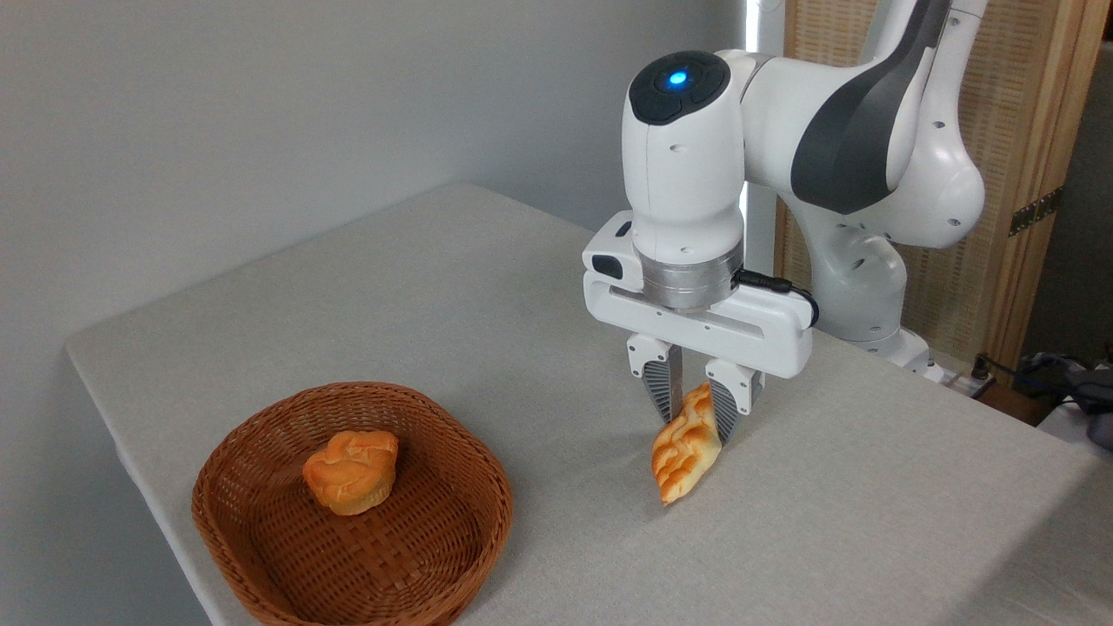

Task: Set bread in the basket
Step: 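Lift the braided loaf and carry it over the wicker basket, then lower the loaf into the basket beside the bun and open the gripper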

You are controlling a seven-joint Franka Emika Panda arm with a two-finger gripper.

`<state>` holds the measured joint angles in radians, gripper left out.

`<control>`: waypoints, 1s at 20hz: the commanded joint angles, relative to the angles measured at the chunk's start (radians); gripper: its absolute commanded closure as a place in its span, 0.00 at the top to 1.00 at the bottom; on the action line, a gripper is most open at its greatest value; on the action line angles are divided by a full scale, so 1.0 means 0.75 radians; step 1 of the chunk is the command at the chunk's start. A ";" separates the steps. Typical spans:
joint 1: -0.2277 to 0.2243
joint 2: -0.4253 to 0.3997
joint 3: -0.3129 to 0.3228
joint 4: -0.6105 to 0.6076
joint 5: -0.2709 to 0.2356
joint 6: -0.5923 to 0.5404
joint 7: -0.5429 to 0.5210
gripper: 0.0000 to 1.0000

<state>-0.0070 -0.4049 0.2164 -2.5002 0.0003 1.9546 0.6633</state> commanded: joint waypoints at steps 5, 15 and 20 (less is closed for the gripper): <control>-0.111 0.106 -0.004 0.377 -0.192 -0.160 -0.001 0.37; -0.154 0.595 -0.068 0.900 -0.516 0.089 0.015 0.40; -0.154 0.652 -0.072 0.898 -0.508 0.278 0.101 0.50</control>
<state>-0.1245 0.0725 0.1617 -1.8406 -0.3648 2.1318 0.6710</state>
